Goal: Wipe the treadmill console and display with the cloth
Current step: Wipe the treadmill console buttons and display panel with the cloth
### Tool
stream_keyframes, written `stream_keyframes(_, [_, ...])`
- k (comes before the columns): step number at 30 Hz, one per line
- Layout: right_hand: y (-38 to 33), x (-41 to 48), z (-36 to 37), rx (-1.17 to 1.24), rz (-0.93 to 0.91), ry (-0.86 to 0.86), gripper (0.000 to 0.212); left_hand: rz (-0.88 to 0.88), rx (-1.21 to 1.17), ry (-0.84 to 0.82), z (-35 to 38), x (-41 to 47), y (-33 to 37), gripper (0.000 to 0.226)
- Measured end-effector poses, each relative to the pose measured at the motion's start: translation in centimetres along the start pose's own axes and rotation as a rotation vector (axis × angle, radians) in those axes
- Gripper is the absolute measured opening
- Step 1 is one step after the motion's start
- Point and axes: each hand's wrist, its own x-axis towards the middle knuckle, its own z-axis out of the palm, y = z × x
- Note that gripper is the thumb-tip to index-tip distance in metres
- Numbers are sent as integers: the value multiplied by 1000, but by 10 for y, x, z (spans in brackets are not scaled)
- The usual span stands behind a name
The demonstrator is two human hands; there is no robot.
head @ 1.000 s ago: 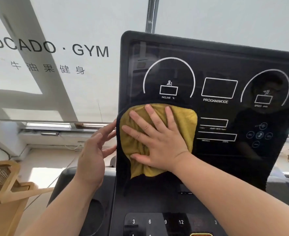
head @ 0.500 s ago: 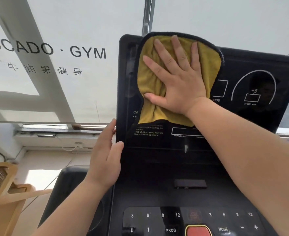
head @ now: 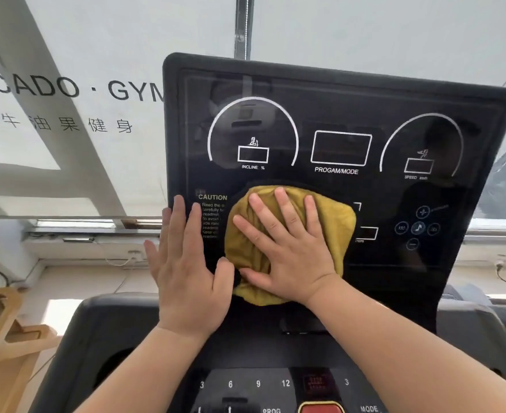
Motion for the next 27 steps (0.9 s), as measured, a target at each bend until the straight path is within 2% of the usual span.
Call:
stream_keyframes(5, [49,10,-9,-35,-243,-24,89,-119,-10,-5,6,4,19,85])
stream_keyframes(8, [98,42,-31,-73,-185,23,91,-139,41,13,8,3,27,88])
stream_keyframes(12, [143,82,-61,-104,-99,29,94,103,192,50,22,-11,25,82])
stream_keyframes(14, [144,85,-64,-102,-48,35,98,189,267,29,32,-24,23,76])
stream_keyframes(19, [117,64,-52,-77,84,-27,111,209,353,-32,50,-45,16,64])
stream_keyframes(27, [80,-8,-15,-10,-46,-48,101,197,358,-56,49,-44,11,67])
